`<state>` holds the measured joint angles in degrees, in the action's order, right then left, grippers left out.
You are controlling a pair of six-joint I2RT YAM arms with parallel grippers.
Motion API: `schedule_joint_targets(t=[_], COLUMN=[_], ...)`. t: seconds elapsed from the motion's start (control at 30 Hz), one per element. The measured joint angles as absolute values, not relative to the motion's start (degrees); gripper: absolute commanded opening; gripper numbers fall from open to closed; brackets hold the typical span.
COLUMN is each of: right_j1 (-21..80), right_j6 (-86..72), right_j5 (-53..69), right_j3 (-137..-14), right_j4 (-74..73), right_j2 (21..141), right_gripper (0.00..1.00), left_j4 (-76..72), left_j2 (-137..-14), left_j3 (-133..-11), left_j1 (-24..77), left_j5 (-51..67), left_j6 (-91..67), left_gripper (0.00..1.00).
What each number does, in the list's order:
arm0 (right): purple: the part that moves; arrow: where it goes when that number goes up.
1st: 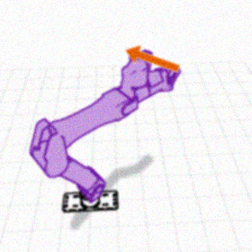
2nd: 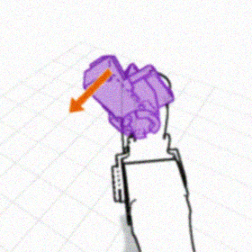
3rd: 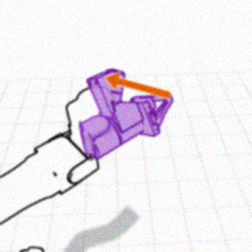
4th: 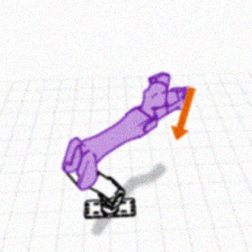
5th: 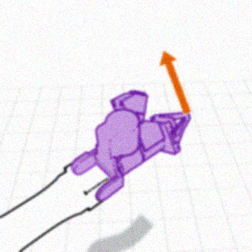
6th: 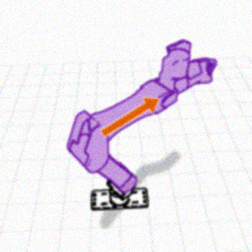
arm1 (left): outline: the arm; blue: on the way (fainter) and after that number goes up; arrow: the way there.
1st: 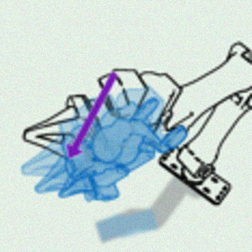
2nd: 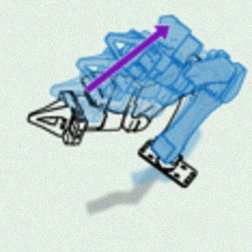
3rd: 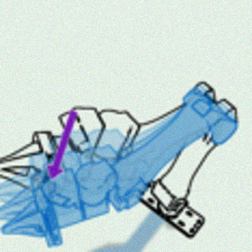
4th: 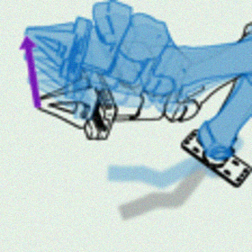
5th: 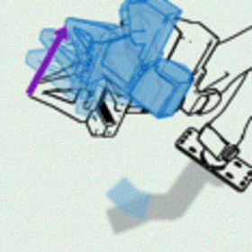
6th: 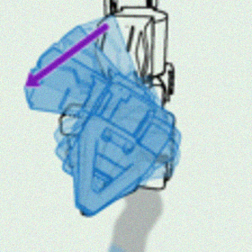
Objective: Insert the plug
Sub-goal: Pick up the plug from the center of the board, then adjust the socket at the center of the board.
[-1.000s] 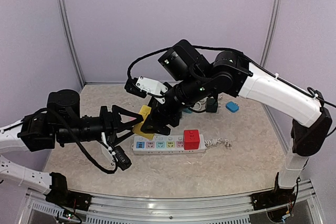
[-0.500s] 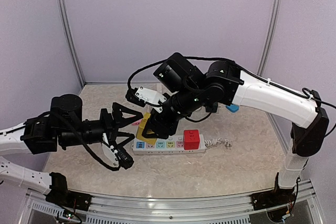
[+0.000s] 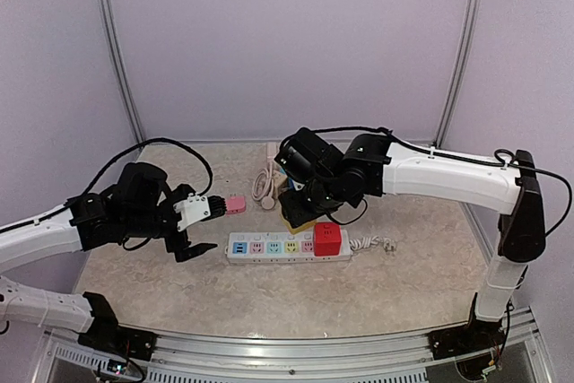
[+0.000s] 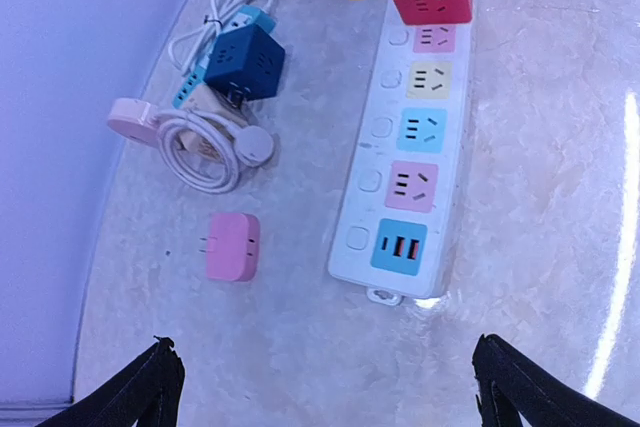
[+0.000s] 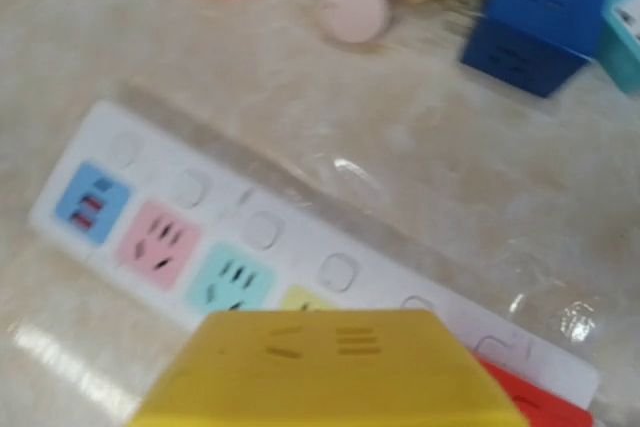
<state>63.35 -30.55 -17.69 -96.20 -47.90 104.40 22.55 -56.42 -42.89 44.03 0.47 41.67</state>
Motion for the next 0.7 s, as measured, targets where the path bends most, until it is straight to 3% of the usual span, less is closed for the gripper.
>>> schedule_joint_targets(t=[0.37,0.7], right_j1=[59.6,57.5], right_j6=[-32.8,-31.8], right_j5=[-19.6,-21.8], right_j3=[-84.6,-75.8], right_j4=[-43.2,-40.6], right_j2=[97.0,85.5], right_gripper=[0.0,0.0], left_j4=[18.7,25.6], left_j2=[-72.0,-94.1], left_j3=[-40.2,-57.7], left_j1=[40.4,36.0], left_j5=[8.0,11.8], left_j6=[27.0,36.2], left_gripper=[0.99,0.99])
